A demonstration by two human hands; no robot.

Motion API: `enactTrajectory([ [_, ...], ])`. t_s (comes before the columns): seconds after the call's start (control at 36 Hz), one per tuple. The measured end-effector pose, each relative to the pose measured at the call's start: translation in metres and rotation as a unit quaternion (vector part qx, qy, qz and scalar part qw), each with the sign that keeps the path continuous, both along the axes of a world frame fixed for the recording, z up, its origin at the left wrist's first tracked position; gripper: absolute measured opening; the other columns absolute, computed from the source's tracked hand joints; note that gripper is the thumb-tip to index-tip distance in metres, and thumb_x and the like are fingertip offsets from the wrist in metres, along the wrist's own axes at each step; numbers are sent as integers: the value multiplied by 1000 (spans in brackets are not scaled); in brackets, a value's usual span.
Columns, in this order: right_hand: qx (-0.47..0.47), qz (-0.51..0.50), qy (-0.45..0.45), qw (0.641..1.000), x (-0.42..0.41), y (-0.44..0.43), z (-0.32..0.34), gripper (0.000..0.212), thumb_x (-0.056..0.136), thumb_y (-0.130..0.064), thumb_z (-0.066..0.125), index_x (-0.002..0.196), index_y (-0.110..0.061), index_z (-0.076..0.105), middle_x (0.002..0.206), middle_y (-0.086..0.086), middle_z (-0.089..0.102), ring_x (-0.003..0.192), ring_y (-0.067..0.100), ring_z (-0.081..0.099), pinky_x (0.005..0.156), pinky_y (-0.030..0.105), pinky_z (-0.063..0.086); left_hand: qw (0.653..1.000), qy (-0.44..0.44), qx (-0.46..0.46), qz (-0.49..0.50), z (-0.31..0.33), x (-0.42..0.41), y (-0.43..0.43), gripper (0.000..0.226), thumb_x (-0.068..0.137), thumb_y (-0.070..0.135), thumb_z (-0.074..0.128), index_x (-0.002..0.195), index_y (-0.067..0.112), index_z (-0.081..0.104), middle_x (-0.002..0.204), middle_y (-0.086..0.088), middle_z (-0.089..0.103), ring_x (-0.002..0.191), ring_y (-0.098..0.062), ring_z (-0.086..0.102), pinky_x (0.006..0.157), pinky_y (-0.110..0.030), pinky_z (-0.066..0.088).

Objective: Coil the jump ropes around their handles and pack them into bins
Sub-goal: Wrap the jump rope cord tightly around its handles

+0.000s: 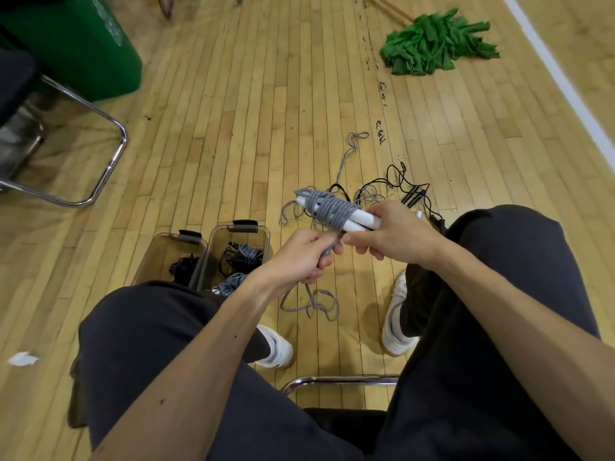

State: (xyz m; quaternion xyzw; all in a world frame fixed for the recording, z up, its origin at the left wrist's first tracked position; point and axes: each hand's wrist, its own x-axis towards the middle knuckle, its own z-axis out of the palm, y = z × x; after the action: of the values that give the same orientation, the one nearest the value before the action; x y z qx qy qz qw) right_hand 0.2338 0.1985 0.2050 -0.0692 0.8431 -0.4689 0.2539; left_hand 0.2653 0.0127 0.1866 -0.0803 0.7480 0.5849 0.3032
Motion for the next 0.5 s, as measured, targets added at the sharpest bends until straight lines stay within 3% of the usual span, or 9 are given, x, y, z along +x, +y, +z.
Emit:
enactTrajectory([
  [0.14,133,30,18,991,-6,1,-8,23,86,-27,78,80,-10,64,76,5,72,55,15,57,56,30,45,997,-2,-39,-60,1,3,-1,40,108,34,39,98,5,66,58,1,40,42,-8,32,42,-21,25],
  [0.28,204,43,19,978,-6,-2,-13,25,85,-25,78,75,-8,63,68,3,62,59,20,57,56,32,43,987,27,-100,-125,5,8,3,35,104,27,51,107,-4,67,54,1,39,42,-8,34,43,-16,31],
  [0.36,229,37,13,973,-8,-5,-22,25,86,-26,77,83,-4,66,71,5,62,66,24,59,61,34,45,976,42,-150,-151,4,8,2,30,100,32,59,105,4,69,53,3,42,43,-11,37,48,-23,35],
  [0.42,242,21,12,970,-10,-6,-28,25,88,-26,76,86,-4,63,72,5,62,67,24,60,63,36,47,962,75,-204,-165,5,9,0,30,97,38,62,100,9,70,60,2,53,53,-13,49,59,-32,46],
  [0.47,249,10,14,968,-12,-5,-32,27,89,-27,75,92,-4,61,79,8,67,74,27,65,68,40,52,941,127,-261,-174,9,9,-2,25,96,41,63,94,18,72,78,0,68,75,-16,63,77,-39,54],
  [0.5,251,8,11,968,-12,-6,-32,28,90,-27,75,95,-4,60,81,9,70,75,26,66,68,39,53,932,152,-278,-176,14,10,-2,22,96,41,62,90,22,71,80,-1,69,78,-18,64,76,-38,54],
])
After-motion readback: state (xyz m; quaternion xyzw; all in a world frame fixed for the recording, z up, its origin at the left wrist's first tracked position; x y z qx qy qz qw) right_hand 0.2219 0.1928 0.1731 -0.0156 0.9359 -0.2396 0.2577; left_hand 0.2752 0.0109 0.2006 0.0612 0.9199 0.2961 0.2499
